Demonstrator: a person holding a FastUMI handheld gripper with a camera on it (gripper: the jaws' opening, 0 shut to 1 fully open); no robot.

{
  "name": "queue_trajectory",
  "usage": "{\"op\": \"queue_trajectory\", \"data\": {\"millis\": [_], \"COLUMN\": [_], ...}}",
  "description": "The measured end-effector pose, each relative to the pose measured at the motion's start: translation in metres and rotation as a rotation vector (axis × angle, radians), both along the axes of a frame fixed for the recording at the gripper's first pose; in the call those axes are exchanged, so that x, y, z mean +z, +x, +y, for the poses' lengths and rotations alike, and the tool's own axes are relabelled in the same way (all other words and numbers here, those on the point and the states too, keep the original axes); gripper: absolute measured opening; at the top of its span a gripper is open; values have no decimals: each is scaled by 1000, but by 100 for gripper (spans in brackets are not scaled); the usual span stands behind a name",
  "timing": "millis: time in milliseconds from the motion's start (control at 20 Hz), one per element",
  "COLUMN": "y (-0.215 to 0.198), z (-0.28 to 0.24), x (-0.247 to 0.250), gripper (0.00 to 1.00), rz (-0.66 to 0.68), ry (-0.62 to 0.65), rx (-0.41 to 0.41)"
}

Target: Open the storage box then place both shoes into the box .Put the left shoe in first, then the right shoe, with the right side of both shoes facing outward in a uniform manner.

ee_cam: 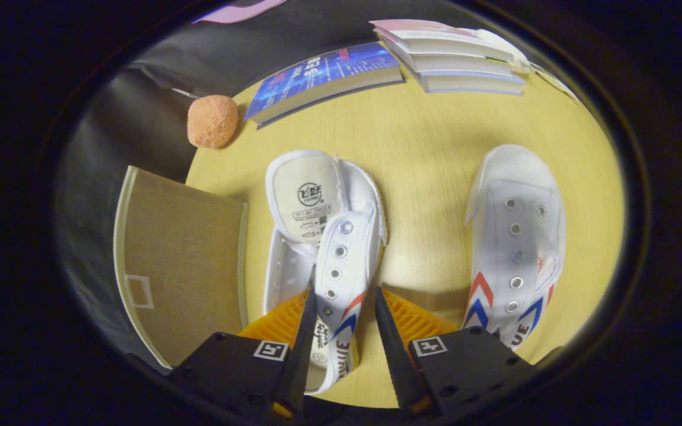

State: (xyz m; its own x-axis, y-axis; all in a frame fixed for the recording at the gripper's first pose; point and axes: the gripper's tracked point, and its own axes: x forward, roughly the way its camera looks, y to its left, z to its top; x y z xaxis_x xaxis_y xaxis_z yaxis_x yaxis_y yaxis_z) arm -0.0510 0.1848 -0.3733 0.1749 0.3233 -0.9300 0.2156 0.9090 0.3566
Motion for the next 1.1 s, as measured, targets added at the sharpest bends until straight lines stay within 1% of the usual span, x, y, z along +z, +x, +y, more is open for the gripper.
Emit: {"op": "queue_trajectory", "data": {"millis": [100,200,250,300,350,400,450,600,700,800,900,1000,1100], "y": [3,-1,3,3,1,-2,2,5,11,22,36,51,68], "z": [4,5,3,2,2,4,0,1,6,10,11,17,29], "x": [-2,-8,-4,-5,-3,-5,-1,7,21,42,69,104,137], "gripper": [42,35,32,29,25,15,5,3,3,3,3,3,3], "rz": [7,28,39,60,76,87,87,64,45,14,-36,-88,-144], "ry": [8,21,39,54,80,113,137,154,211,252,268,290,297], "rx": [-29,-27,-48,-93,-160,-214,-232,-239,-256,-288,-300,-298,-273]}}
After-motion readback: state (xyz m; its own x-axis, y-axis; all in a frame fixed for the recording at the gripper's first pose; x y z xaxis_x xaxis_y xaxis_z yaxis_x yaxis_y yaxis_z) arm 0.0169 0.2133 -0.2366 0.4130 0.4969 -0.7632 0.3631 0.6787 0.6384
